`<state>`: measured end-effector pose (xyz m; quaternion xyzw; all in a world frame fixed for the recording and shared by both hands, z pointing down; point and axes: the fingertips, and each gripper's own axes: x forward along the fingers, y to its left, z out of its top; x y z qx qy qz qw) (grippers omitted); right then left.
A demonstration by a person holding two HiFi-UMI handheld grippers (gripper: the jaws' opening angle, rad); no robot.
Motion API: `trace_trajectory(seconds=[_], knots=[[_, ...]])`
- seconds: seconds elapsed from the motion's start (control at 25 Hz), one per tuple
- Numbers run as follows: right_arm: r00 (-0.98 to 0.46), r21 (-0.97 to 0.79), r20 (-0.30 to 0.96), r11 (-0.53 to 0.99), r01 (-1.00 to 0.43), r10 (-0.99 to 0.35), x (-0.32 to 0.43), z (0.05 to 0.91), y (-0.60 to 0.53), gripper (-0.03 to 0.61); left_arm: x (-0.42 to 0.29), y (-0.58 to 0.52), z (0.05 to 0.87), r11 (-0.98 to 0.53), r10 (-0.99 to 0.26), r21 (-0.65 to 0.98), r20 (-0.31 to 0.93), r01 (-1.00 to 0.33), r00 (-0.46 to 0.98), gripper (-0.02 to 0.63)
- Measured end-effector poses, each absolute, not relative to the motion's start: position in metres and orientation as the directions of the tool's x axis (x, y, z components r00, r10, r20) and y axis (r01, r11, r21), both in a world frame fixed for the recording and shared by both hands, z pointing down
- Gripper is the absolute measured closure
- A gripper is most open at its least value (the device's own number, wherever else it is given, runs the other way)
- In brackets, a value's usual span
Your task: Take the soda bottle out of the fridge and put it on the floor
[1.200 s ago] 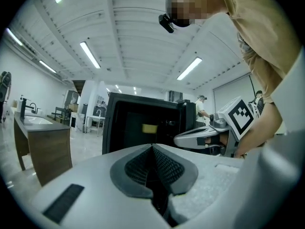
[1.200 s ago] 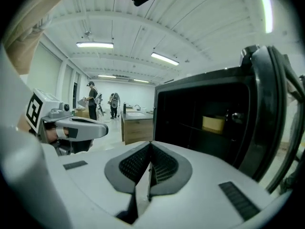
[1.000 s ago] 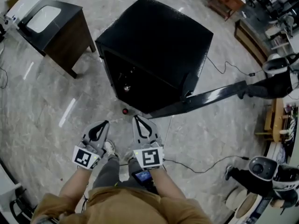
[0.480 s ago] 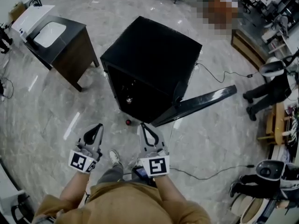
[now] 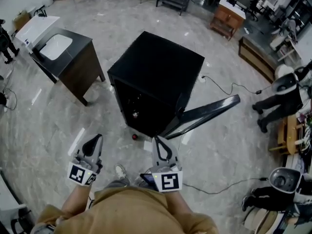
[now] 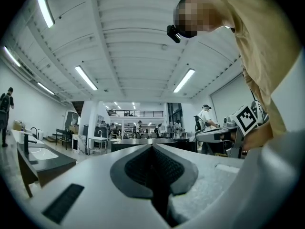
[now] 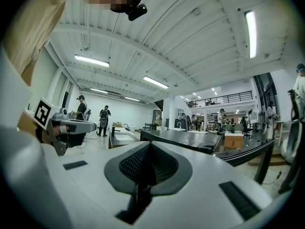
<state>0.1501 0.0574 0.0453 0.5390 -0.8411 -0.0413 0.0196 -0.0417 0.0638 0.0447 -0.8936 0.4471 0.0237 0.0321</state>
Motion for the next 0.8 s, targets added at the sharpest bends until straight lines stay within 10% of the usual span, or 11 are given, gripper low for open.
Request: trace_trajectory(seconds=[0.8], knots=[[-0.373,0.067,-0.099,0.368,-0.927,-0.922,0.188,-0.015,0.054,0.577,-0.071,0.064,-0.002,-0.495,-0.851,-0.067,-0.165,-0.867,0.498,0.612]])
